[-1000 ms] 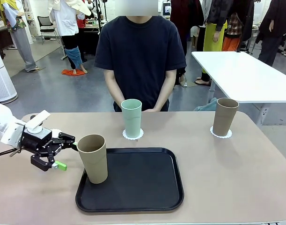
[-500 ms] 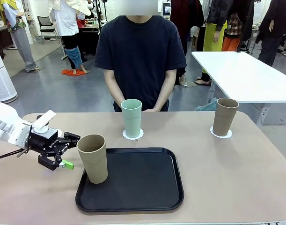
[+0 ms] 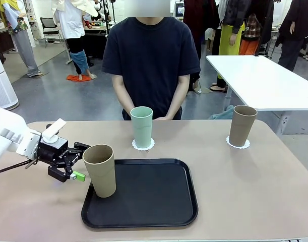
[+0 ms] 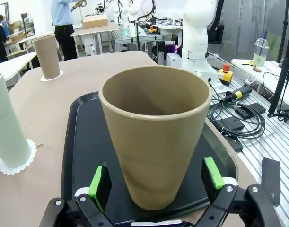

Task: Place coasters on the table and set cups on them.
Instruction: Take one Reusable plastic cup from the Flat Tray and place it on a coaster set by the human.

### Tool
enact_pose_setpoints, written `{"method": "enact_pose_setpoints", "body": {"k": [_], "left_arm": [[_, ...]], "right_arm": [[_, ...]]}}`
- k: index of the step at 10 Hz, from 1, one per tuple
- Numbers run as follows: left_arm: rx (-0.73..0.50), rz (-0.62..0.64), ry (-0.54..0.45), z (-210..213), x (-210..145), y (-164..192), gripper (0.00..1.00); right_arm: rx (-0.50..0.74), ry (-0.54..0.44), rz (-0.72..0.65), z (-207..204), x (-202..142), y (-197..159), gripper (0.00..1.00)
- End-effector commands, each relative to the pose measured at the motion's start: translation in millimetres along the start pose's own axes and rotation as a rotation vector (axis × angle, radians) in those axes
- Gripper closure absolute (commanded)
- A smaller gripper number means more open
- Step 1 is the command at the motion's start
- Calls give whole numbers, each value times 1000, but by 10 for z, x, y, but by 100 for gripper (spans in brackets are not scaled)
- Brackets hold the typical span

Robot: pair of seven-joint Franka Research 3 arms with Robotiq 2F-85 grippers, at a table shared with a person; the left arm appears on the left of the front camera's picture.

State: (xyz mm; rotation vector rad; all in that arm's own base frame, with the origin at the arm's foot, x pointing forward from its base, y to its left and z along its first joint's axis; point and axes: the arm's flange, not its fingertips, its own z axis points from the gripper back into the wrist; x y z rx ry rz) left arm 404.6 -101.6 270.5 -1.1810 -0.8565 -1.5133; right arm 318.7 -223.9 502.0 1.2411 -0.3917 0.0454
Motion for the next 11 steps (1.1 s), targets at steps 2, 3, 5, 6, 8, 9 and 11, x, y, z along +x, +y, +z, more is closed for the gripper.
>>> {"method": "enact_pose_setpoints", "body": {"k": [2, 3, 5, 6, 8, 9, 11], "left_arm": [[-1, 10, 0, -121, -30, 71, 0], [-14, 25, 3, -142, -37, 87, 0], [-24, 41, 7, -188, -31, 88, 0], [-28, 42, 9, -211, -32, 86, 0], [-39, 39, 9, -268, -38, 105, 0], [-45, 36, 9, -298, -35, 109, 0], [-53, 35, 11, -360, -29, 109, 0]], "right_arm": [[13, -2, 10, 17, 7, 8, 0], [13, -2, 10, 17, 7, 8, 0], [13, -2, 10, 17, 7, 8, 0], [13, -2, 10, 17, 7, 8, 0], [13, -2, 10, 17, 7, 8, 0], [13, -2, 10, 17, 7, 8, 0], [13, -2, 10, 17, 7, 8, 0]]}}
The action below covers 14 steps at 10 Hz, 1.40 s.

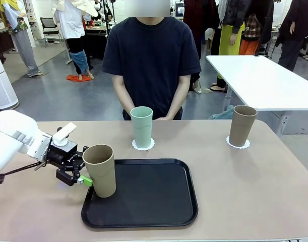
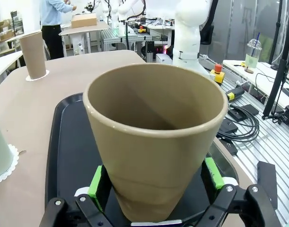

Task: Place coasters on the table and set cups on them.
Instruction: Take one Reusable plastic cup from the Flat Tray and place it on a coaster set by the human.

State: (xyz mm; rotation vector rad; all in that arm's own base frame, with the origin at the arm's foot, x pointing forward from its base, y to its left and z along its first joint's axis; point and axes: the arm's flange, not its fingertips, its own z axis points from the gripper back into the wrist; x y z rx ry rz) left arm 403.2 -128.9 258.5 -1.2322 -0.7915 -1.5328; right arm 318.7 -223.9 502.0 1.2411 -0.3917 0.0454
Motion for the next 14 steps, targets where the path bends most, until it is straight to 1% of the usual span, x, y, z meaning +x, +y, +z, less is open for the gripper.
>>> {"method": "enact_pose_setpoints", "body": {"k": [1, 14], "left_arm": [[7, 10, 9, -90, 11, 67, 0], [-15, 26, -7, -199, -70, 208, 0]], "right_arm": [[13, -2, 10, 17, 7, 8, 0], [13, -2, 10, 17, 7, 8, 0]]}}
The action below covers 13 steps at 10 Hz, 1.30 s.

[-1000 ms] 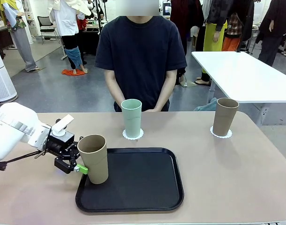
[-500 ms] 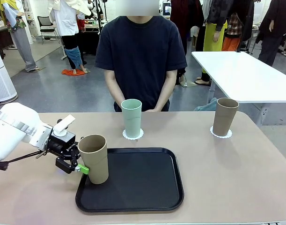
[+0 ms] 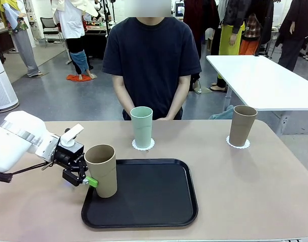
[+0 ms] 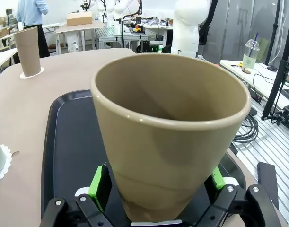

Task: Place coasters on the table and set cups on them.
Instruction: Take one Reusable plastic cup from the Flat Tray and place it on a coaster set by the human.

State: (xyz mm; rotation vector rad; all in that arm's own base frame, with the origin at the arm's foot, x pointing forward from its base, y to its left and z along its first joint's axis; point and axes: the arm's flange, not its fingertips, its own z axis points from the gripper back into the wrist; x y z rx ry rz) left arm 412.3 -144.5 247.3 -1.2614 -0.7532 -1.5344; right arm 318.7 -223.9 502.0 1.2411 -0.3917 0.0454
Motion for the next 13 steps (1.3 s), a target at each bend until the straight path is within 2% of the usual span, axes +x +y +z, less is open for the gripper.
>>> {"method": "enact_pose_setpoints", "body": {"k": [1, 2, 3, 6, 7, 10, 13], "left_arm": [[8, 1, -10, -54, 3, 77, 41], [1, 0, -11, -57, 3, 71, 56], [-1, -2, -10, -63, -11, 55, 98], [-16, -2, -11, -66, -17, 49, 100], [-18, 0, -12, -55, -1, 63, 72], [13, -4, -69, 183, 299, -101, 72], [60, -20, -200, 676, 700, -295, 72]], "right_arm": [[13, -2, 10, 17, 7, 8, 0], [13, -2, 10, 17, 7, 8, 0], [13, -2, 10, 17, 7, 8, 0], [13, -2, 10, 17, 7, 8, 0], [13, -2, 10, 17, 7, 8, 0], [13, -2, 10, 17, 7, 8, 0], [13, -2, 10, 17, 7, 8, 0]]}}
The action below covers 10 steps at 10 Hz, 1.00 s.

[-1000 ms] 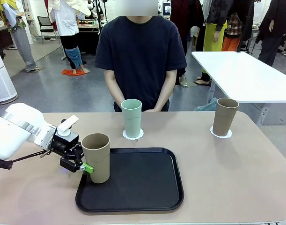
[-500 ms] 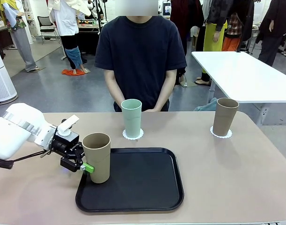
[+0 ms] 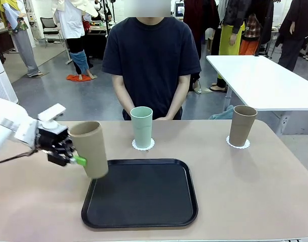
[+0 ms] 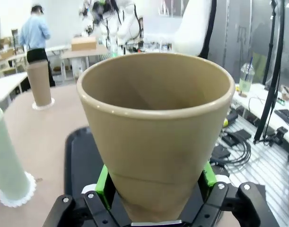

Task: Place coasters on the table and set cups on them.
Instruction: Take one Reusable plastic cup from the Flat Tray and place it on a coaster set by the human.

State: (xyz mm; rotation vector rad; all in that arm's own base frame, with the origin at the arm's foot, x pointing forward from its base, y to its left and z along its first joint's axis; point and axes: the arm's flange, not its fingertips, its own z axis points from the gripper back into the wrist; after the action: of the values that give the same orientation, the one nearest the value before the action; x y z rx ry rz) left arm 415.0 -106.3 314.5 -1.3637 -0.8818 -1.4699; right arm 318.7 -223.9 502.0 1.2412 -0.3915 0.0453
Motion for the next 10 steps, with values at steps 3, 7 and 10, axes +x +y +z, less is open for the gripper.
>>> {"method": "enact_pose_setpoints", "body": {"k": [3, 7, 10], "left_arm": [[196, 2, -30, 442, 921, -301, 72], [321, -3, 64, 668, 1480, -446, 72], [361, -11, 66, 750, 1666, -548, 72]], "right_arm": [[13, -2, 11, 18, 7, 9, 0], [13, -2, 11, 18, 7, 9, 0], [13, -2, 11, 18, 7, 9, 0]]}}
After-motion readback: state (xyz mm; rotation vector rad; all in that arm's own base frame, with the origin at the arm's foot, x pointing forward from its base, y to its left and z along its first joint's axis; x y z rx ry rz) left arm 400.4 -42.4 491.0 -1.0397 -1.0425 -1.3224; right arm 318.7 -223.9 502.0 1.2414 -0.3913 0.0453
